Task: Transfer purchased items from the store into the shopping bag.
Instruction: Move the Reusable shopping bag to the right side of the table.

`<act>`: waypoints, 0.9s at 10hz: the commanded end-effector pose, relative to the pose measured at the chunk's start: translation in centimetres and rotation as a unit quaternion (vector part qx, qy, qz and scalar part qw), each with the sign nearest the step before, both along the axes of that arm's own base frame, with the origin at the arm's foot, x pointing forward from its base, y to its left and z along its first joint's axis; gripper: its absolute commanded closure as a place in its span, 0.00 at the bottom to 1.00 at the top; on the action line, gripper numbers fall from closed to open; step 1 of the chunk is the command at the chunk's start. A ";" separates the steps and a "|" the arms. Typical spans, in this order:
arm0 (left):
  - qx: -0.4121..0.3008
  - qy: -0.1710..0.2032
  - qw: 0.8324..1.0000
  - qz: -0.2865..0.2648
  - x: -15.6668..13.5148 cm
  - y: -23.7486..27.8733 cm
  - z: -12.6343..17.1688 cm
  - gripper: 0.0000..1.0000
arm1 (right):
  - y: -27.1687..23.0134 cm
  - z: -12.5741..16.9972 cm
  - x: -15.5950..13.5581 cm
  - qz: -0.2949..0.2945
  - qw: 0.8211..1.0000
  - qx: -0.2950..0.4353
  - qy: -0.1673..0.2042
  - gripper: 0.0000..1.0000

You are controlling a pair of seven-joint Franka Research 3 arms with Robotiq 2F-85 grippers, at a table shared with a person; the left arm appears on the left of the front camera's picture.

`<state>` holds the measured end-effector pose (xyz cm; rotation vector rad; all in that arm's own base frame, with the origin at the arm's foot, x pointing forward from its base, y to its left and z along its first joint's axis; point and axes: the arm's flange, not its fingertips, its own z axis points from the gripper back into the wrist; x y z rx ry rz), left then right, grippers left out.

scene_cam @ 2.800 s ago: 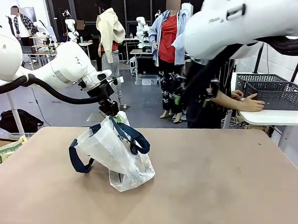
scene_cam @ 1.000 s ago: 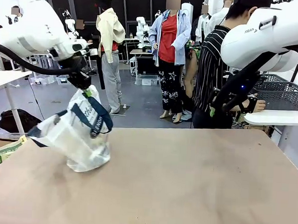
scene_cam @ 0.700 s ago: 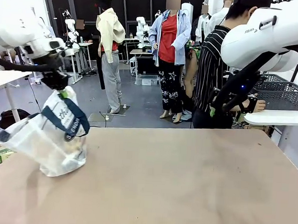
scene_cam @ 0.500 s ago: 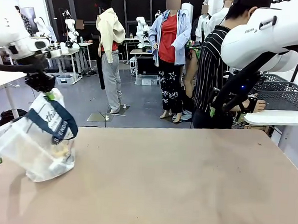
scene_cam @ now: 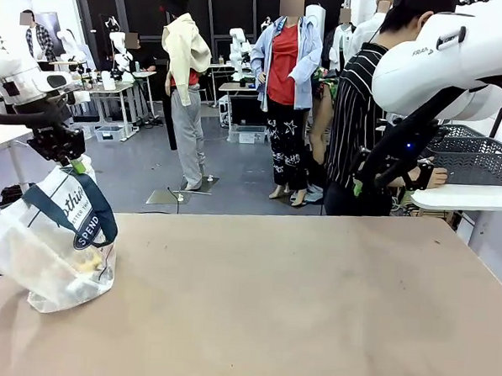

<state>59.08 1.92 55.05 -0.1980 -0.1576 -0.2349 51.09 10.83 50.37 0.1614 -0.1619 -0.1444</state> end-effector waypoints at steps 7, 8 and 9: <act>0.032 -0.099 0.994 -0.038 0.9 -8.9 4.2 0.00 | 0.0 0.0 0.0 0.003 1.000 -0.003 -0.001 0.00; 0.037 -0.105 0.992 -0.066 1.4 -11.1 4.4 0.00 | 0.0 0.0 0.0 0.003 1.000 -0.003 -0.001 0.00; 0.033 -0.103 0.989 -0.103 2.3 -14.0 3.9 0.00 | 0.0 0.0 0.0 0.003 1.000 -0.003 -0.001 0.00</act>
